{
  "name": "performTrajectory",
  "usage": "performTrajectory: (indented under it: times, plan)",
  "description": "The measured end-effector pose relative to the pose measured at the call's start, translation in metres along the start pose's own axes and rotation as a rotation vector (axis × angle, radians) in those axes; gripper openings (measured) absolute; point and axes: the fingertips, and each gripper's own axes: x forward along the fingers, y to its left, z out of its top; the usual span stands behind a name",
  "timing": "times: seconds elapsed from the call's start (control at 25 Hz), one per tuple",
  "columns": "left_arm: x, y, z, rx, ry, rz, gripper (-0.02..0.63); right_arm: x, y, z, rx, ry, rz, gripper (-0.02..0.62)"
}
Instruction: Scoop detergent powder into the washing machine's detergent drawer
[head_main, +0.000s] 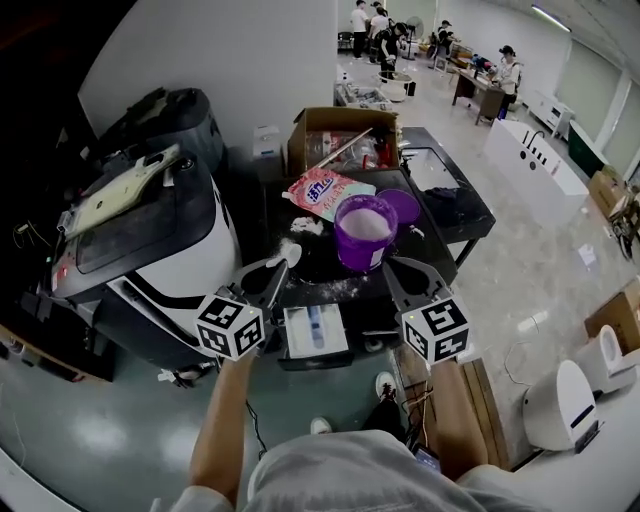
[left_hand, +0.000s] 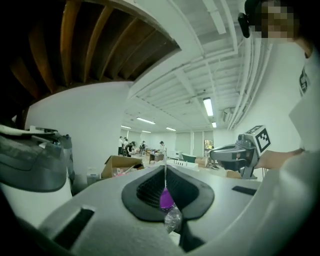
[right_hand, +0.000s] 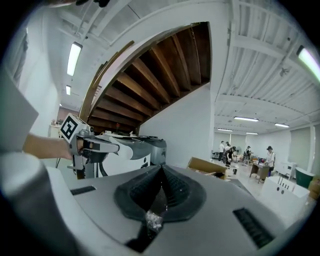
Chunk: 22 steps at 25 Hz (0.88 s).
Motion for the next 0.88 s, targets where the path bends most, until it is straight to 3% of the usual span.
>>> performTrajectory:
  times: [0.48,0.88]
  plan:
    - [-0.036,0.0,0.064,0.115,-0.074,0.054,0.015,-0.002,0.019,0.058,-0.072,-0.098,0.027,0.005]
    - [-0.044,-0.007,0.069,0.147,-0.067,0.059,0.015,0.0,0.023,0.062,-0.083,-0.098,0.031,0.005]
